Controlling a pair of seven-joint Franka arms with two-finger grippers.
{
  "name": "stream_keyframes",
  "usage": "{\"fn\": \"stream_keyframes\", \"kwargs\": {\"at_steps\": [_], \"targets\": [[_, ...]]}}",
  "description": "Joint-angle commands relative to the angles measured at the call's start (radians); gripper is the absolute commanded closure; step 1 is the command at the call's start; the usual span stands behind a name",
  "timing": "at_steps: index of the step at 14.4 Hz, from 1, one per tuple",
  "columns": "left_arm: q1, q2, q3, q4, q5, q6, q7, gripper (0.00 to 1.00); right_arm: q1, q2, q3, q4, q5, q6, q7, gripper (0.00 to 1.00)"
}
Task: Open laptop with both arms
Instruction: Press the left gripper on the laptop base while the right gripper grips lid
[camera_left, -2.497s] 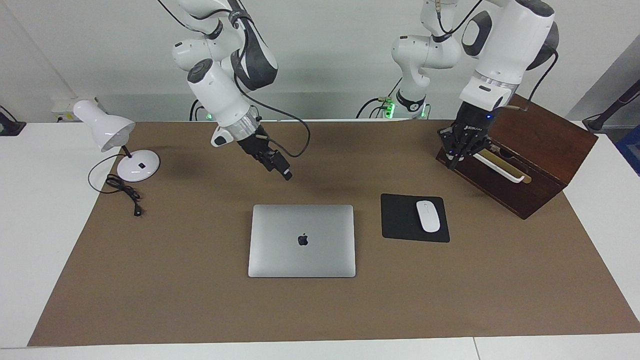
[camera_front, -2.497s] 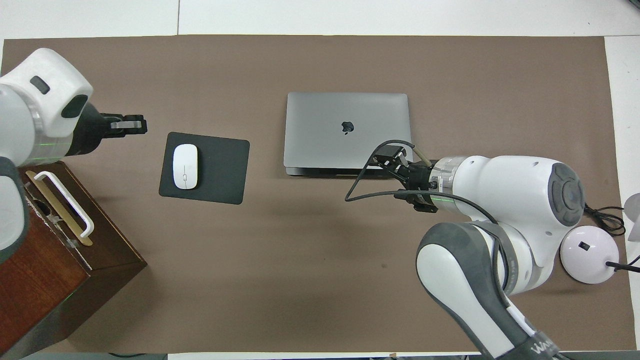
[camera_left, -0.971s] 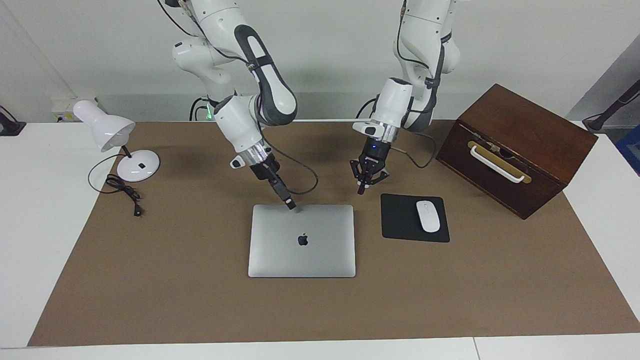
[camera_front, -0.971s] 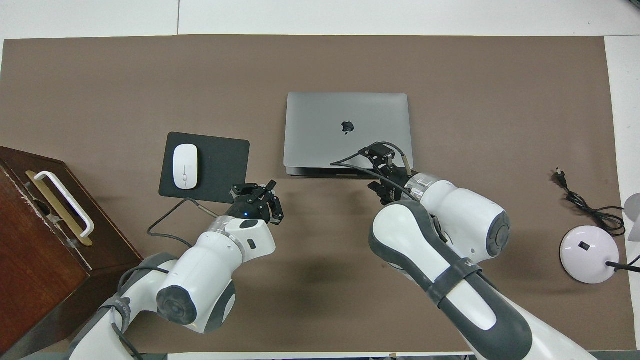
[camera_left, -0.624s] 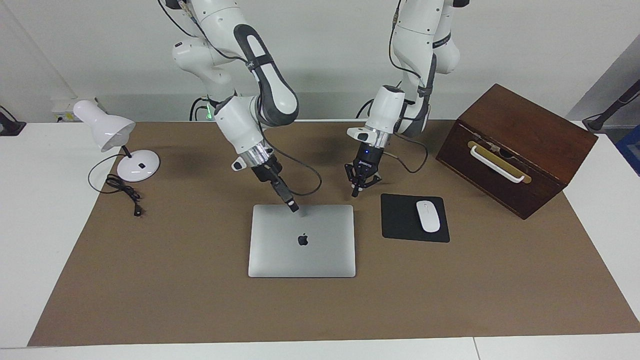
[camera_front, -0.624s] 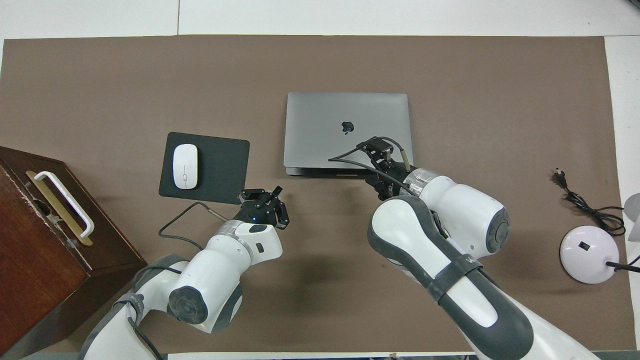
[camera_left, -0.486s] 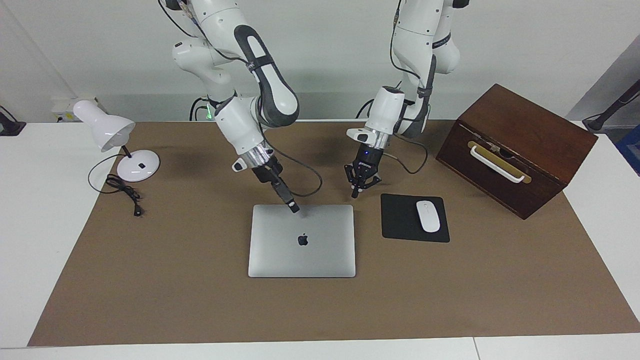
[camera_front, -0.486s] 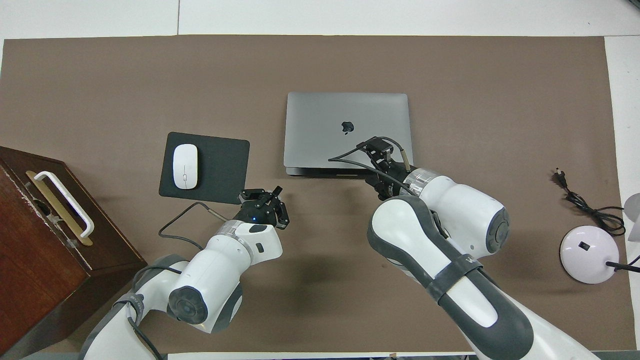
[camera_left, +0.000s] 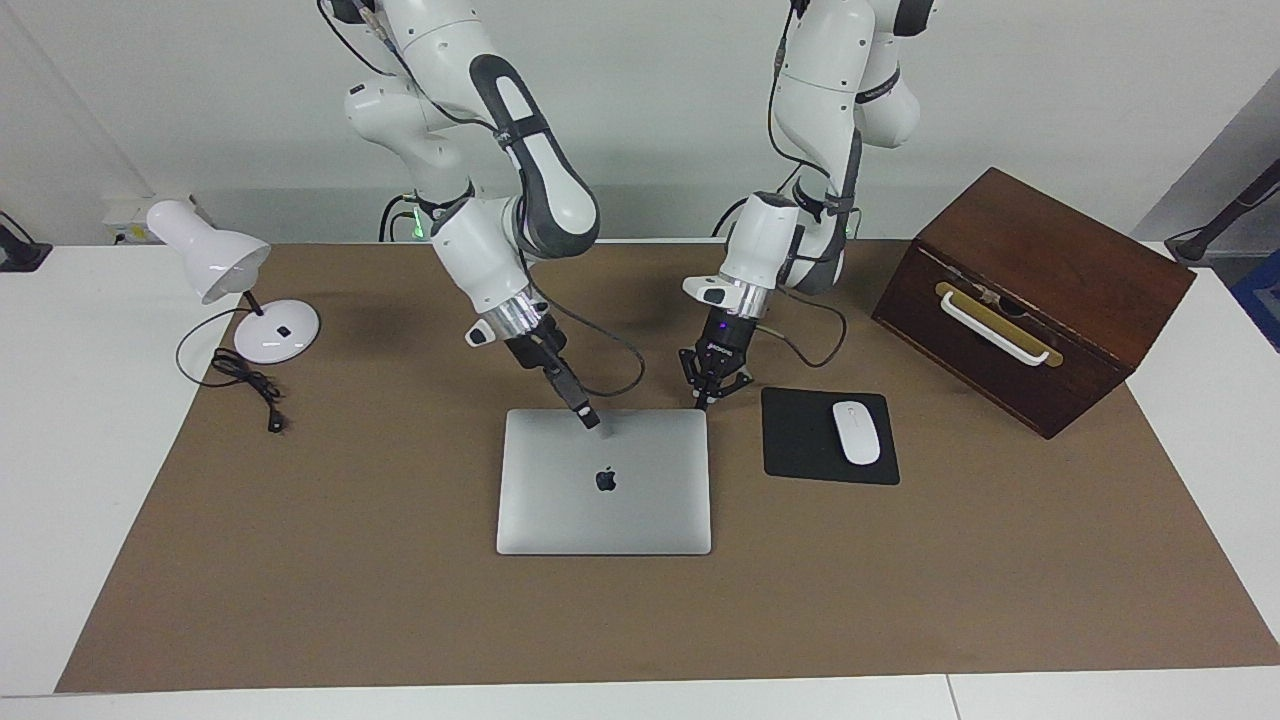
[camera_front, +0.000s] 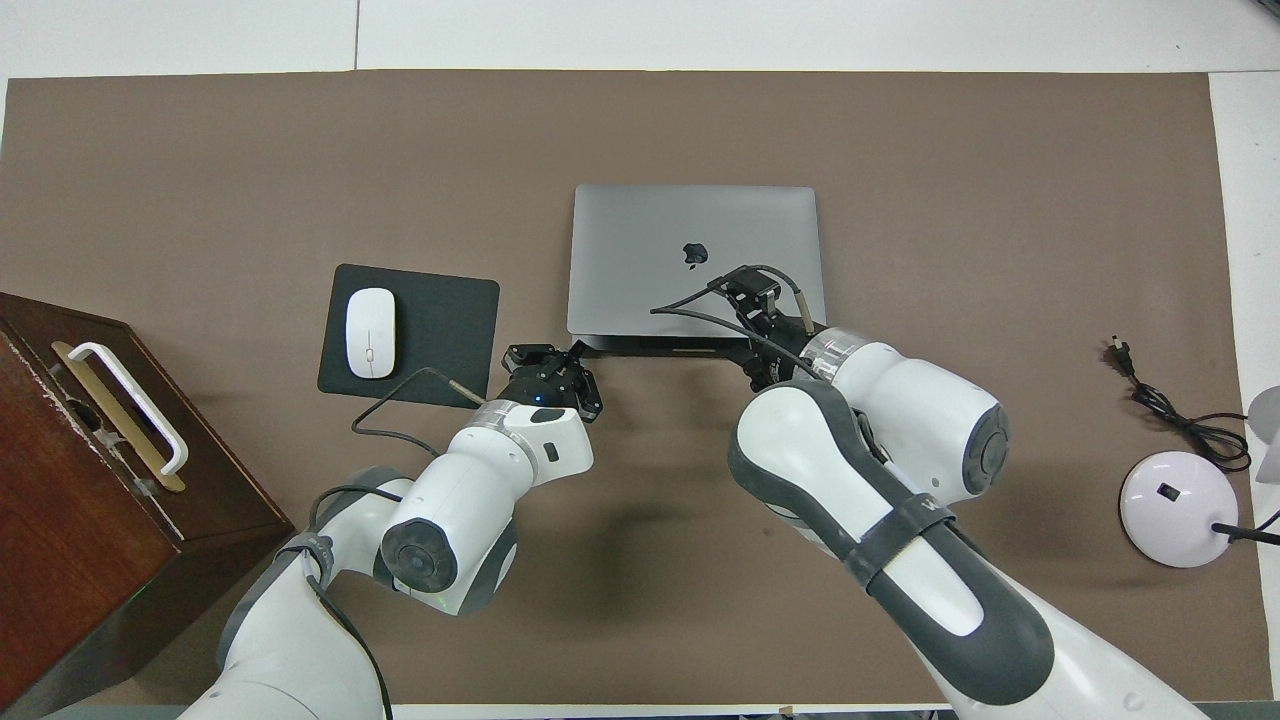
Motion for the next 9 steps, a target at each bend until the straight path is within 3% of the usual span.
{"fn": "stream_keyframes", "kwargs": {"at_steps": [1,9], "targets": [[-0.012,0.024,0.012,0.025,-0.015,0.016,0.011,1.00,-0.012,0.019,0.014,0.020,0.039,0.015,-0.044,0.00],[0.000,0.070,0.012,0.088,-0.015,0.013,0.010,1.00,-0.010,0.019,0.014,0.023,0.038,0.015,-0.050,0.00]]}}
